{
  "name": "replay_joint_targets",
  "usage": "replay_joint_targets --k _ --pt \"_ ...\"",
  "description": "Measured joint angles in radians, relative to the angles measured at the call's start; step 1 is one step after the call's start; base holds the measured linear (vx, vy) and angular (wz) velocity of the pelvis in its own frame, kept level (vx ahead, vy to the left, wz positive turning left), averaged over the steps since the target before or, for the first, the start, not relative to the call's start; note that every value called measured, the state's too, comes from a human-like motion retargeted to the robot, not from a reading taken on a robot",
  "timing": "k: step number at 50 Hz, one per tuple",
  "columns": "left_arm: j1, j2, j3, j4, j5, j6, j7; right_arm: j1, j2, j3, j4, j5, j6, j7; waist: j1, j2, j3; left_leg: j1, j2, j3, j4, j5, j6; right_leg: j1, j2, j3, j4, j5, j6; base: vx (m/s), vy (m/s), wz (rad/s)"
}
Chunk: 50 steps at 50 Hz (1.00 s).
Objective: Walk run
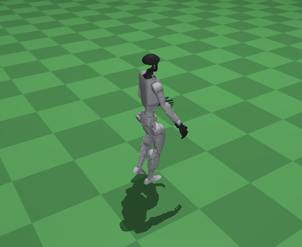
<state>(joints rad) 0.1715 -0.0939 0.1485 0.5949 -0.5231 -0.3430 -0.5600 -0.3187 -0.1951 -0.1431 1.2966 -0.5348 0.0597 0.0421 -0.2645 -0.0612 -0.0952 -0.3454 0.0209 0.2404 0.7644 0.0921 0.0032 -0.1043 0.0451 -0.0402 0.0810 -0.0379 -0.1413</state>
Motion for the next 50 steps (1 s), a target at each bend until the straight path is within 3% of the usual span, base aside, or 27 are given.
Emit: replay_joint_targets --k 3,5,8,10,12,14,16,18,20,22,25,28,31,35,40,43,45,48,50 --pt "0.003 0.018 0.003 0.009 0.02 0.005 -0.029 -0.118 -0.03 0.037 -0.113 0.041 -0.049 -0.033 0.055 0.027 0.007 -0.049 0.045 0.065 -0.282 -0.014 0.018 0.06 0.067 0.019 -0.013 -0.035 -0.017 0.75 -0.18 -0.99" --pt "0.0 0.017 0.003 0.018 0.028 0.012 -0.036 -0.181 -0.049 0.043 -0.174 0.037 -0.074 -0.05 0.086 0.042 0.019 -0.075 0.026 0.062 -0.479 -0.018 0.033 0.109 0.105 0.043 -0.016 -0.063 -0.03 0.93 -0.15 -0.71" --pt "0.0 0.007 0.012 0.021 0.043 0.006 -0.032 -0.231 -0.067 0.039 -0.238 0.006 -0.11 -0.084 0.09 0.041 0.025 -0.102 -0.078 -0.054 -0.723 -0.071 -0.039 0.178 0.115 0.023 -0.019 -0.103 -0.039 1.03 -0.15 -0.16" --pt "0.002 -0.002 0.027 0.018 0.063 0.005 -0.039 -0.234 -0.07 0.037 -0.257 -0.009 -0.132 -0.121 0.082 0.035 0.026 -0.102 -0.095 -0.053 -0.786 -0.105 -0.05 0.215 0.119 0.003 -0.004 -0.117 -0.04 0.92 -0.13 0.13" --pt "0.001 -0.012 0.047 0.017 0.093 0.014 -0.057 -0.207 -0.064 0.038 -0.246 -0.009 -0.142 -0.164 0.1 0.032 0.025 -0.082 -0.082 0.009 -0.722 -0.086 0.003 0.242 0.122 -0.018 0.027 -0.075 -0.024 0.91 -0.13 -0.41" --pt "0.005 -0.022 0.074 0.014 0.121 0.024 -0.079 -0.164 -0.046 0.039 -0.2 -0.014 -0.14 -0.182 0.153 0.021 0.018 -0.067 -0.053 0.061 -0.657 -0.071 0.056 0.266 0.1 -0.036 0.076 0.035 0.015 1.12 -0.14 -1.31" --pt "0.02 -0.028 0.095 0.012 0.132 0.03 -0.1 -0.1 -0.022 0.029 -0.12 -0.048 -0.122 -0.15 0.193 0.014 0.0 -0.044 -0.033 0.071 -0.623 -0.027 0.079 0.27 0.069 -0.071 0.16 0.229 0.082 1.14 -0.06 -1.05" --pt "0.031 -0.023 0.109 0.015 0.115 0.039 -0.109 -0.018 0.007 0.021 -0.017 -0.12 -0.083 -0.081 0.165 0.017 -0.016 -0.041 -0.039 -0.042 -0.566 -0.062 0.11 0.225 0.073 -0.062 0.312 0.433 0.166 1.28 0.0 0.15" --pt "0.018 -0.005 0.115 0.024 0.079 0.053 -0.103 0.059 0.031 0.026 0.107 -0.182 -0.033 -0.031 0.11 0.028 -0.003 -0.008 -0.03 -0.047 -0.517 -0.116 0.126 0.125 0.113 -0.046 0.554 0.561 0.233 1.06 -0.04 0.71" --pt "-0.021 0.011 0.099 0.037 0.06 0.06 -0.072 0.127 0.023 0.024 0.256 -0.206 0.001 -0.011 0.111 0.035 0.024 0.072 -0.029 0.015 -0.528 -0.15 0.14 0.036 0.118 -0.021 0.766 0.552 0.271 1.0 -0.07 0.43" --pt "-0.079 0.02 0.073 0.035 0.069 0.045 -0.006 0.279 0.007 0.004 0.403 -0.27 0.039 0.069 0.126 0.11 0.045 0.161 0.005 -0.02 -0.577 -0.184 0.137 -0.065 0.125 -0.079 0.772 0.418 0.186 0.89 -0.04 0.33" --pt "-0.112 0.027 0.041 -0.01 0.082 0.016 0.021 0.5 0.02 -0.038 0.403 -0.342 0.07 0.17 0.042 0.144 0.06 0.224 -0.027 -0.13 -0.624 -0.194 0.136 -0.193 0.076 -0.111 0.74 0.282 0.188 0.9 -0.07 1.65" --pt "-0.127 0.031 0.029 -0.062 0.069 0.014 0.001 0.703 0.038 -0.087 0.403 -0.371 0.051 0.236 -0.031 0.155 0.056 0.286 -0.077 -0.215 -0.66 -0.22 0.147 -0.295 -0.026 -0.136 0.587 0.168 0.192 0.92 -0.17 1.57" --pt "-0.144 0.045 0.035 -0.099 0.021 0.027 -0.021 0.897 0.064 -0.14 0.403 -0.359 0.043 0.311 -0.09 0.106 0.07 0.407 -0.161 -0.272 -0.689 -0.269 0.156 -0.341 -0.164 -0.122 0.232 0.149 0.247 0.85 -0.31 0.83" --pt "-0.133 0.06 0.047 -0.093 -0.003 0.014 -0.009 0.979 0.072 -0.209 0.403 -0.341 0.081 0.413 -0.114 0.112 0.077 0.534 -0.149 -0.3 -0.688 -0.313 0.123 -0.376 -0.175 0.043 -0.059 0.076 0.255 0.95 -0.42 0.4" --pt "-0.105 0.044 0.055 -0.069 0.006 0.014 0.007 0.935 0.06 -0.214 0.403 -0.293 0.099 0.442 -0.146 0.115 0.044 0.562 -0.143 -0.323 -0.637 -0.252 0.078 -0.358 -0.212 -0.071 0.028 0.118 0.268 0.86 -0.44 0.7" --pt "-0.072 0.032 0.061 -0.053 0.009 0.009 0.008 0.872 0.053 -0.209 0.403 -0.255 0.103 0.407 -0.174 0.117 0.01 0.563 -0.12 -0.322 -0.582 -0.129 0.026 -0.347 -0.222 -0.128 0.077 0.194 0.265 1.01 -0.64 0.69" --pt "-0.006 -0.001 0.064 -0.023 0.011 0.014 -0.009 0.729 0.042 -0.191 0.403 -0.182 0.097 0.298 -0.148 0.122 -0.02 0.509 -0.091 -0.289 -0.377 0.189 -0.053 -0.304 -0.174 -0.041 0.142 0.085 0.173 1.03 -0.6 0.06" --pt "0.03 -0.019 0.047 -0.013 0.003 0.011 0.005 0.599 0.029 -0.174 0.403 -0.14 0.091 0.228 -0.142 0.096 -0.022 0.427 -0.079 -0.231 -0.146 0.323 -0.076 -0.23 -0.183 -0.071 0.134 0.04 0.136 1.02 -0.56 0.2"
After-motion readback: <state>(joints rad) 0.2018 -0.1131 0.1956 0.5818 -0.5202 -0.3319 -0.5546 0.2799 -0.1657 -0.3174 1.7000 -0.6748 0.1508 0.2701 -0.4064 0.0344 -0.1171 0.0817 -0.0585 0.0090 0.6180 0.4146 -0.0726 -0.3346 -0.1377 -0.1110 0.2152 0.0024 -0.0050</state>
